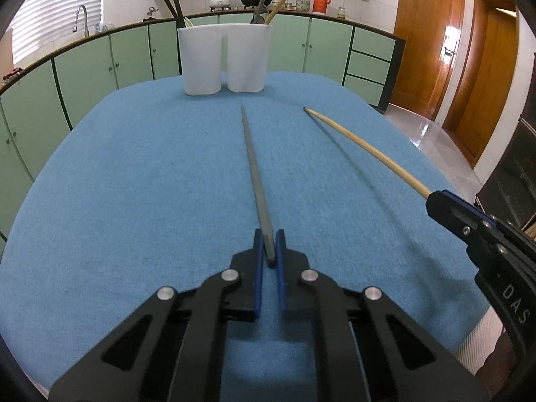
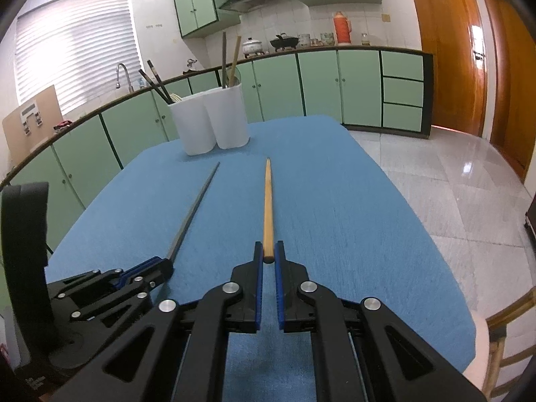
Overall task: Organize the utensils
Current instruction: 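Lift both chopsticks and carry them toward the white holder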
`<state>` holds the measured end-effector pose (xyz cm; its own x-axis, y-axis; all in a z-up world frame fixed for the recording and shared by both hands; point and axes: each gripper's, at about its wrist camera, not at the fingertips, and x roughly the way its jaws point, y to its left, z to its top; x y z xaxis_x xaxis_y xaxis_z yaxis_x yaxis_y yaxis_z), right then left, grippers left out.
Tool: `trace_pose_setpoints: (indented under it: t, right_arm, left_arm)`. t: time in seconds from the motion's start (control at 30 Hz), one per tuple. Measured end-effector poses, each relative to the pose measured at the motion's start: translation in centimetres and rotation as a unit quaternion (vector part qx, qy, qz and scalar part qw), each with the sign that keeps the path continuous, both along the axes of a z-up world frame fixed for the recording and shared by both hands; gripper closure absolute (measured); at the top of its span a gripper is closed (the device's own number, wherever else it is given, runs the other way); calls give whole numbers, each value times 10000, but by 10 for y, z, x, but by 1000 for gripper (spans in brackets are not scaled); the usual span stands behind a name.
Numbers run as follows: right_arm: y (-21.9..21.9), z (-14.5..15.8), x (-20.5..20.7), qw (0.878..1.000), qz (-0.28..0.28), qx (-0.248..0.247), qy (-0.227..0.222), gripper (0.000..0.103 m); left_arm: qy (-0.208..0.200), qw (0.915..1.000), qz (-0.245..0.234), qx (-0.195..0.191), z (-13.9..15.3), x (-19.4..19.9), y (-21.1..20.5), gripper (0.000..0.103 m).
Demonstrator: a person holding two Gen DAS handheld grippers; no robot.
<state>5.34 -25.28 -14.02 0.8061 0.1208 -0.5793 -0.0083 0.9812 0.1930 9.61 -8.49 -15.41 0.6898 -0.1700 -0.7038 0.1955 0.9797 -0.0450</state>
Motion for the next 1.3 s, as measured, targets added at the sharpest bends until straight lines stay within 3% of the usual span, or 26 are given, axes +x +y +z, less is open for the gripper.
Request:
trace_pose_setpoints:
  t: [0.37, 0.6, 0.93, 1.3]
  right_arm:
    - [-7, 60, -6, 9980, 70, -150, -604, 96]
    - [-19, 107, 4, 9966, 161, 197, -778, 96]
    - [-16, 168, 32, 9955, 374, 156, -853, 96]
    - [2, 193, 64, 9941, 739, -76, -791, 96]
  left_arm:
    - [-1022, 9947, -24, 123, 69, -21, 10, 98]
    - [-1538, 9881, -94, -31, 127, -19, 17, 98]
    - [-1704, 9845, -377, -194, 192, 5, 23, 98]
    - [-1609, 9847, -524, -425, 212, 26, 31, 98]
